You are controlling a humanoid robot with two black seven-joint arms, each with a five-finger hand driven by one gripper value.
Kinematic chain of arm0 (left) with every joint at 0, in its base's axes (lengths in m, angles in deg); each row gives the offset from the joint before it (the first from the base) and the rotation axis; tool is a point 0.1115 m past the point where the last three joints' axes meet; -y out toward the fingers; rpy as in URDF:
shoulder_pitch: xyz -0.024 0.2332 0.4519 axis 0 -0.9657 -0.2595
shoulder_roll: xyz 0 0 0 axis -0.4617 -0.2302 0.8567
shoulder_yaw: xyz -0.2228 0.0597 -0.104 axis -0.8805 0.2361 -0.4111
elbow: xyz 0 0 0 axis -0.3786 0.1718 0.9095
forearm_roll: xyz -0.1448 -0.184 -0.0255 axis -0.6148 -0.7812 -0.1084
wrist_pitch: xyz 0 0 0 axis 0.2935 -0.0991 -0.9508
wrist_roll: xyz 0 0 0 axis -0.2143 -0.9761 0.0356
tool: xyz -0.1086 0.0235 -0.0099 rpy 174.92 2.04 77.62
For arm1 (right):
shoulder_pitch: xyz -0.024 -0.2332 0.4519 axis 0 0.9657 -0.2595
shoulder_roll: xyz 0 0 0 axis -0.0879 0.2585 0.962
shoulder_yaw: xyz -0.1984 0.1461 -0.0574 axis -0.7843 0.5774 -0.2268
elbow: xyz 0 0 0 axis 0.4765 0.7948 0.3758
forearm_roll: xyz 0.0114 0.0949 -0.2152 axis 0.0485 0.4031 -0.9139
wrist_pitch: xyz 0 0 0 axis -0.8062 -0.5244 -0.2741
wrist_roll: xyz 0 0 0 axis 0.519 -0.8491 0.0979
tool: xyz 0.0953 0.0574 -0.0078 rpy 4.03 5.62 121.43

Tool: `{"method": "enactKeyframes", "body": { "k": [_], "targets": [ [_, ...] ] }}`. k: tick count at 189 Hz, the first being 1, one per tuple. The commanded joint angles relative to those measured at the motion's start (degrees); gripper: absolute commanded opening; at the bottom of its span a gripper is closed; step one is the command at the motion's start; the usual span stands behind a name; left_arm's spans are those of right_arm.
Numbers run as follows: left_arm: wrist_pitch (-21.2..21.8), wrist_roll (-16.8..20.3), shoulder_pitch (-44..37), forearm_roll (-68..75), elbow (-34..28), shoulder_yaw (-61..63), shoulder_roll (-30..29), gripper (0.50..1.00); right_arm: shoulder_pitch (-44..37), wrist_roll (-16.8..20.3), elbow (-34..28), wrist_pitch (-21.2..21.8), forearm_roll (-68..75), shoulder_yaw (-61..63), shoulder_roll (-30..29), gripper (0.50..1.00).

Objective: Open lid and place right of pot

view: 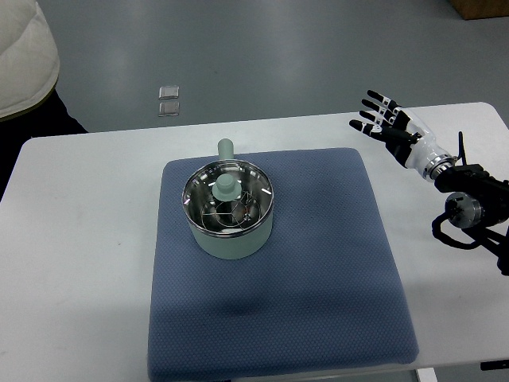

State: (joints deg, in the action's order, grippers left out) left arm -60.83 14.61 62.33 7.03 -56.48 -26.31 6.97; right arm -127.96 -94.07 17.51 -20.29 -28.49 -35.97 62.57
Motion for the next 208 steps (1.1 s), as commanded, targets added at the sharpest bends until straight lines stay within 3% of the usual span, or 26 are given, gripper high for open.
{"method": "enactKeyframes", "body": {
  "k": [1,85,133,141,208],
  "targets": [
    [0.01,0.00,0.00,-0.02,-0.01,-0.21,0.00,1.000,0.12,0.00,-0.08,0.00,0.00,-0.03,0.01,0.930],
    [0.01,0.00,-0.09,-0.02,-0.09,-0.04,0.00,1.000,0.03,1.14,-0.08,0.61,0.18,-0.03,0.36,0.930],
    [0.01,0.09,-0.09,-0.02,-0.09,-0.12,0.00,1.000,-0.24,5.36,-0.08,2.90,0.35,0.32,0.72,0.930],
    [0.01,0.00,-0.09,-0.02,-0.09,-0.12,0.00,1.000,-0.24,7.64,-0.08,3.69,0.35,0.41,0.80,0.930],
    [0.01,0.00,-0.09,-0.02,-0.09,-0.12,0.00,1.000,-0.15,7.82,-0.08,3.78,0.18,0.49,0.80,0.930]
  ]
}}
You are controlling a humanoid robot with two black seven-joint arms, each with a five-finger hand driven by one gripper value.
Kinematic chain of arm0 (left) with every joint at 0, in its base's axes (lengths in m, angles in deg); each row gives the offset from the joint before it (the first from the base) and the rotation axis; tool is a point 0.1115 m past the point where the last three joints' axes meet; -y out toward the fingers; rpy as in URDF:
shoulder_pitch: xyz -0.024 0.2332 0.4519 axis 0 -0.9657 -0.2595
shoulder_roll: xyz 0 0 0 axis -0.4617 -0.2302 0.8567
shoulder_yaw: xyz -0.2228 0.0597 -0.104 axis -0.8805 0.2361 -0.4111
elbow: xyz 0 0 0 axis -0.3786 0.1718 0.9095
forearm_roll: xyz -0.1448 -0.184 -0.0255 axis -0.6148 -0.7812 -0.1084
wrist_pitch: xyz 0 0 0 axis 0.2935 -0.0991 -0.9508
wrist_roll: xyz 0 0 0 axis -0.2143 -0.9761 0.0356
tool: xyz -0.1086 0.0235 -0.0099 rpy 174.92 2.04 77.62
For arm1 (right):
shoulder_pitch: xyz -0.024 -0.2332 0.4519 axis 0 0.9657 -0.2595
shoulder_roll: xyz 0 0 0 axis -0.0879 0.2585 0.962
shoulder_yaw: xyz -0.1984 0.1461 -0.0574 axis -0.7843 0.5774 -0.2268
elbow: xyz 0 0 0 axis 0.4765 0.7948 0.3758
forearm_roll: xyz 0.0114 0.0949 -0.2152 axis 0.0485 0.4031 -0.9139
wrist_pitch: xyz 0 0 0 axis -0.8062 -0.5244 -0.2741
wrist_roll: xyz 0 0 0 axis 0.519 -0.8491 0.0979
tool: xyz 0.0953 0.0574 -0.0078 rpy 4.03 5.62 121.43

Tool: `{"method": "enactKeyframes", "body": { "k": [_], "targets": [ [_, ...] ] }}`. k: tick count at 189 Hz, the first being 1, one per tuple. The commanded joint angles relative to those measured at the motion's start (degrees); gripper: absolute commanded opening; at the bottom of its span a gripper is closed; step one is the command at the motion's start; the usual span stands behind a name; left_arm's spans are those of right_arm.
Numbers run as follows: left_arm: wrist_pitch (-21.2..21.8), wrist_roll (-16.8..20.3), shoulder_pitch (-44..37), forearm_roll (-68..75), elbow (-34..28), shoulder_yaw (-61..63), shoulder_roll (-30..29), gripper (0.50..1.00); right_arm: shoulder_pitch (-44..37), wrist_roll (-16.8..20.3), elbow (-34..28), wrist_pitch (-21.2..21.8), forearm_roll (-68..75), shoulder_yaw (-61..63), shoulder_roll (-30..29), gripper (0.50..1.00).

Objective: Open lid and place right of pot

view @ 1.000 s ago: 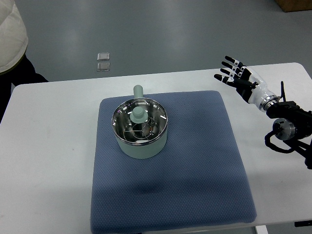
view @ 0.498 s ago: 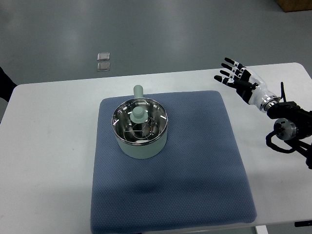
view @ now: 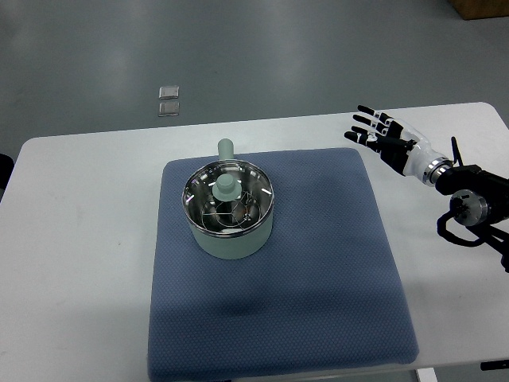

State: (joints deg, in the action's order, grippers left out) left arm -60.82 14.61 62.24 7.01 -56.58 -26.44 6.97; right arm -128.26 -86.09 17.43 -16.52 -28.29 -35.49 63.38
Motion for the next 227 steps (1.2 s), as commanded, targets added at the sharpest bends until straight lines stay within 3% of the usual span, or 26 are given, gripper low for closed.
{"method": "enactKeyframes", "body": {
  "k": [1,180,227],
  "targets": [
    [0.00,0.00,0.00,0.01,0.00,0.00,0.00,1.000,0.15,-0.41,0.00,-0.09,-0.11,0.10,0.00,0.930],
    [0.00,0.00,0.00,0.01,0.00,0.00,0.00,1.000,-1.61,-0.86,-0.52,-0.26,-0.55,0.81,2.02,0.930],
    [0.00,0.00,0.00,0.01,0.00,0.00,0.00,1.000,-3.98,-0.94,-1.14,-0.18,-9.52,0.72,2.90,0.930]
  ]
}}
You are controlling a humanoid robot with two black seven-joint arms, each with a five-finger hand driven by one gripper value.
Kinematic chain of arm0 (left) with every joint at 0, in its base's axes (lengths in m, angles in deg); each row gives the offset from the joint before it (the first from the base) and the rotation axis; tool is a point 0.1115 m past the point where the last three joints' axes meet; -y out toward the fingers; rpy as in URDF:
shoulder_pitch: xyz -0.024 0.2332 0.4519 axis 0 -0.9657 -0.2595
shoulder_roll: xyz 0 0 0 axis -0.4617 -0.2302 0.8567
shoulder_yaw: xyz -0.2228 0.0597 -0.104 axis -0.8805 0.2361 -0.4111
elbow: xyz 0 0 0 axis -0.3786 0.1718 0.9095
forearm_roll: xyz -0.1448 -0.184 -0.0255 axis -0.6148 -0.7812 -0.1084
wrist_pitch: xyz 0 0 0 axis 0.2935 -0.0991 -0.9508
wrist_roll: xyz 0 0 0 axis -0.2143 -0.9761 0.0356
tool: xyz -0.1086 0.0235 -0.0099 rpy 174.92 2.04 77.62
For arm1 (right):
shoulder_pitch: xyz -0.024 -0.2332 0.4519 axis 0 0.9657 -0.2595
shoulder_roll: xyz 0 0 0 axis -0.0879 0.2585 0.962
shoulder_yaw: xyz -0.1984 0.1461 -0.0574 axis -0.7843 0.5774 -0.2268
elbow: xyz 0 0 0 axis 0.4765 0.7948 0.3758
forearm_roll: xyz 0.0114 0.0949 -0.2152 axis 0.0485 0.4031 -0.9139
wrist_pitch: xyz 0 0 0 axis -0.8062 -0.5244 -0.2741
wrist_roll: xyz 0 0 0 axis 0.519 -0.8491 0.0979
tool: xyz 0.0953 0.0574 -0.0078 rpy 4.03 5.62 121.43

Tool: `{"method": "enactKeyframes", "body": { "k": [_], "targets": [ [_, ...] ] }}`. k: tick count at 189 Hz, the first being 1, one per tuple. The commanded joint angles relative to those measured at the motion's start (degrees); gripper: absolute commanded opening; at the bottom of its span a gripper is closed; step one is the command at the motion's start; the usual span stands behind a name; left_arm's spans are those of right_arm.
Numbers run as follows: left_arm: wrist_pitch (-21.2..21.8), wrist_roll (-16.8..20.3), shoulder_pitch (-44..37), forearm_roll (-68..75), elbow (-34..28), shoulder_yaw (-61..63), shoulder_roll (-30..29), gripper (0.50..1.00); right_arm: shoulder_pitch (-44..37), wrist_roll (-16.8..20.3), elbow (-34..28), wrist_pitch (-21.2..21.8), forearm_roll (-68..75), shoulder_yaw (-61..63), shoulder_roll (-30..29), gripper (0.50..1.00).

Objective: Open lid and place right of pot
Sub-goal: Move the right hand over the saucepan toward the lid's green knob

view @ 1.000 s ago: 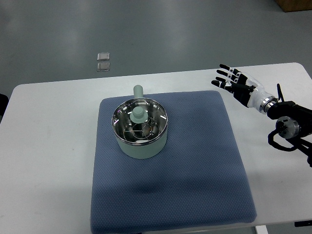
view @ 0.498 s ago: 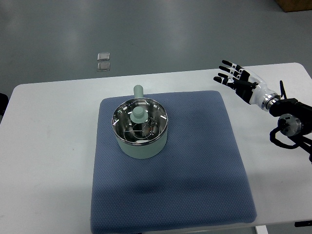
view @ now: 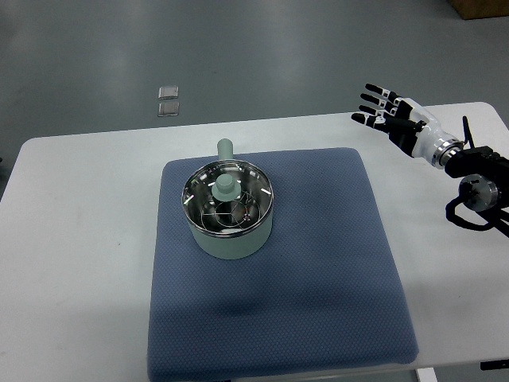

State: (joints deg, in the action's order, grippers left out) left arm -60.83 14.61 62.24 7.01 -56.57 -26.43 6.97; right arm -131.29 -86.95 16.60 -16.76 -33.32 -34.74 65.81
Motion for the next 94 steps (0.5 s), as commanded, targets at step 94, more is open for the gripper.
{"method": "enactKeyframes", "body": {
  "k": [94],
  "targets": [
    [0.01,0.00,0.00,0.00,0.00,0.00,0.00,1.000,-16.95,0.00,-8.75,6.04,-31.11,-2.31,1.78,0.930]
  ]
}}
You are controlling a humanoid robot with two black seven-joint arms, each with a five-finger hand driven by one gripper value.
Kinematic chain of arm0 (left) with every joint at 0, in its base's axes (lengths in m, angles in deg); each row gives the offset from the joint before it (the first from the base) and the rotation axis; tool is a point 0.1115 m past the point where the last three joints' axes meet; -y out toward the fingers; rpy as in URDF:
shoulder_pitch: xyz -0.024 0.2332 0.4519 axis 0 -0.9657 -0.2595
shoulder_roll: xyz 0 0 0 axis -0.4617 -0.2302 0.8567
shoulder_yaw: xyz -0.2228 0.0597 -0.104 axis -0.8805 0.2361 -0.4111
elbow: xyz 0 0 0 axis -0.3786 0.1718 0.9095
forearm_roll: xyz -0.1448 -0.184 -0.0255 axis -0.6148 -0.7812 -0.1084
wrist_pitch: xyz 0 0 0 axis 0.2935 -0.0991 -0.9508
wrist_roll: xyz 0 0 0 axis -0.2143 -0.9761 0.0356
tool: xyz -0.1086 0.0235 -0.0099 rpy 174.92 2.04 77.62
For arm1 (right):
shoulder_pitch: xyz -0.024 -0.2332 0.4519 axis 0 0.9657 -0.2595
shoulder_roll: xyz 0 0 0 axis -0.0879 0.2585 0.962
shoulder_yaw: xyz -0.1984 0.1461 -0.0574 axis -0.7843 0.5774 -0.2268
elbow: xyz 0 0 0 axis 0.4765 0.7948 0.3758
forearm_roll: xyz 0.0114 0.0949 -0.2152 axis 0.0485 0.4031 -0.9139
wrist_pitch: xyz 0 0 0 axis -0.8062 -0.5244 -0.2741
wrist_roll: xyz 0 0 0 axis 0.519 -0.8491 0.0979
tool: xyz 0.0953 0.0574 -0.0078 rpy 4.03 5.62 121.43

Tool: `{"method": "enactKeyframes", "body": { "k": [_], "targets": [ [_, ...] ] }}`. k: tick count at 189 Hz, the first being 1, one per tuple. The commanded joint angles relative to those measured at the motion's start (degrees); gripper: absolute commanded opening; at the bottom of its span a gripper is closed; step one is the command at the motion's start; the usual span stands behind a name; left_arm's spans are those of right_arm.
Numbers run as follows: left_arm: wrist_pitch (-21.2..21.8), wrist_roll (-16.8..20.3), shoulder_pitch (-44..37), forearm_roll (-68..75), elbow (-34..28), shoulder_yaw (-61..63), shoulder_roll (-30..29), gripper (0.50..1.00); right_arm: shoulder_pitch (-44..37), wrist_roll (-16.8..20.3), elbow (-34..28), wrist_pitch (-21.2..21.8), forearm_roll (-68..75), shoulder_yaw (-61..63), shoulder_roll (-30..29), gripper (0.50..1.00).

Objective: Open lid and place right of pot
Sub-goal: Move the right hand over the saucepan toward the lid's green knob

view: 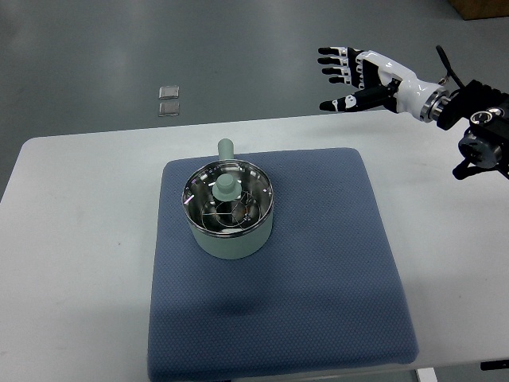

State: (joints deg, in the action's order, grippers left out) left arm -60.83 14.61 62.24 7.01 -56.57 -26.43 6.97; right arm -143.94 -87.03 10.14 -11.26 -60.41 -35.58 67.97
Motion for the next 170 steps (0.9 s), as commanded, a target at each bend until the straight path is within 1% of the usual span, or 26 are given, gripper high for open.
{"method": "enactKeyframes", "body": {
  "k": [1,9,10,22,48,61,62,70,84,85,107,132,170],
  "targets": [
    [0.01,0.00,0.00,0.00,0.00,0.00,0.00,1.000,-4.30,0.08,-2.29,0.55,-4.03,-1.48,-0.38,0.930],
    [0.01,0.00,0.00,0.00,0.00,0.00,0.00,1.000,-4.30,0.08,-2.29,0.55,-4.03,-1.48,-0.38,0.930],
    [0.01,0.00,0.00,0.00,0.00,0.00,0.00,1.000,-6.56,0.08,-3.16,0.55,-5.50,-3.74,-0.73,0.930],
    [0.01,0.00,0.00,0.00,0.00,0.00,0.00,1.000,-10.10,0.08,-4.31,0.55,-6.75,-6.92,-1.17,0.930],
    [0.01,0.00,0.00,0.00,0.00,0.00,0.00,1.000,-14.67,-0.01,-5.80,0.55,-10.17,-11.58,-3.89,0.930],
    [0.01,0.00,0.00,0.00,0.00,0.00,0.00,1.000,-14.85,-0.01,-5.89,0.55,-10.62,-11.58,-4.16,0.930],
    [0.01,0.00,0.00,0.00,0.00,0.00,0.00,1.000,-15.46,-0.09,-6.07,0.55,-13.66,-12.02,-5.29,0.930],
    [0.01,0.00,0.00,0.00,0.00,0.00,0.00,1.000,-15.46,-0.09,-6.33,0.55,-16.67,-12.46,-6.26,0.930],
    [0.01,0.00,0.00,0.00,0.00,0.00,0.00,1.000,-15.46,-0.18,-6.42,0.55,-18.09,-12.73,-6.62,0.930],
    [0.01,0.00,0.00,0.00,0.00,0.00,0.00,1.000,-15.46,-0.53,-6.59,0.55,-21.92,-13.51,-7.66,0.930],
    [0.01,0.00,0.00,0.00,0.00,0.00,0.00,1.000,-15.38,-0.89,-7.56,0.55,-28.54,-15.27,-9.17,0.930],
    [0.01,0.00,0.00,0.00,0.00,0.00,0.00,1.000,-15.46,-1.24,-7.65,0.20,-32.58,-17.90,-11.01,0.930],
    [0.01,0.00,0.00,0.00,0.00,0.00,0.00,1.000,-15.38,-1.24,-7.65,0.02,-38.65,-18.35,-12.42,0.930]
  ]
}}
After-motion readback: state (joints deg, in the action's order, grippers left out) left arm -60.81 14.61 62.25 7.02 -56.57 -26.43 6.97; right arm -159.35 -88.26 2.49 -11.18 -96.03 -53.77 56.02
